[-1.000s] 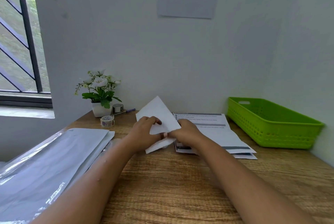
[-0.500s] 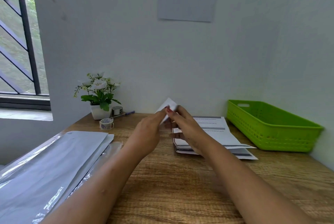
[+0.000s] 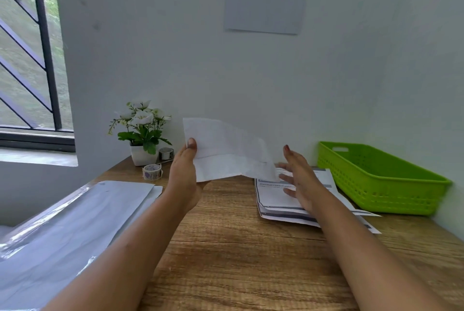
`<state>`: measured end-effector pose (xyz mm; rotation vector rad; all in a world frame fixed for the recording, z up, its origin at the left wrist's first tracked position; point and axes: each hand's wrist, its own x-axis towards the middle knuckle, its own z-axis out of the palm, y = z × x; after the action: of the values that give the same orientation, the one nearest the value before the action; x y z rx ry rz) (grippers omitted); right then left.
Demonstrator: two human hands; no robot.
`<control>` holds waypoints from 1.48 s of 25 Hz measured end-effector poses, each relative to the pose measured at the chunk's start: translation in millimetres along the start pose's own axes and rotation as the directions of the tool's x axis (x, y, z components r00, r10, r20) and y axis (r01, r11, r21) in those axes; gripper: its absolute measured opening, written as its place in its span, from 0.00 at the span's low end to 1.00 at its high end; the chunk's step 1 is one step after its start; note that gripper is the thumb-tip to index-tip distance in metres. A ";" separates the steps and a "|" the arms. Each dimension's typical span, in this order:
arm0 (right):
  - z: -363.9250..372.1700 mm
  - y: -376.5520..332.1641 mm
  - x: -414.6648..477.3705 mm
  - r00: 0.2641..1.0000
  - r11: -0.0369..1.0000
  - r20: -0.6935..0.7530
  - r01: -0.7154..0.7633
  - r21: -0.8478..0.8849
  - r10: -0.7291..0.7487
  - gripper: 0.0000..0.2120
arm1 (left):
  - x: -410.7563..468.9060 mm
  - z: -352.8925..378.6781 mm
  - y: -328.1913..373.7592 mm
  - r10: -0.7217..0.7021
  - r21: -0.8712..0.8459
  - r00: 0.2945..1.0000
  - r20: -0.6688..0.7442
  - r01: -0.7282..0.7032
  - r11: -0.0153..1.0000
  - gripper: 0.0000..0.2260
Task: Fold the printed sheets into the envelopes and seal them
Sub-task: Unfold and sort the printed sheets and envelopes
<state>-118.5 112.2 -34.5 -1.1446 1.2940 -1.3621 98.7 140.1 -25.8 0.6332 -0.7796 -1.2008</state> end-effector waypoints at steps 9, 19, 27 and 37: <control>-11.3 16.3 7.0 0.999 0.878 0.024 -0.025 -0.479 0.041 0.34 | 21.0 -23.9 -9.9 -0.158 0.639 0.983 -0.089 0.179 0.748 0.15; -22.4 20.0 26.3 0.957 0.896 -0.287 -0.098 -0.432 -0.034 0.22 | 35.8 -40.3 -4.9 -0.290 0.814 0.938 -0.190 0.316 0.487 0.21; -28.0 5.4 9.8 0.957 0.264 -0.266 -0.230 -0.937 -0.113 0.14 | 36.4 -34.7 -13.9 -0.209 0.992 0.972 -0.108 0.120 0.045 0.22; -0.3 5.3 -3.8 0.997 0.095 -0.063 -0.058 -0.994 -0.053 0.17 | 28.2 -33.1 -9.8 -0.074 0.991 0.996 -0.050 0.040 -0.131 0.26</control>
<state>-118.0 115.8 -40.0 -1.9576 2.4403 -0.2301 124.5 111.1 -47.6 2.0115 -1.7456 -0.3493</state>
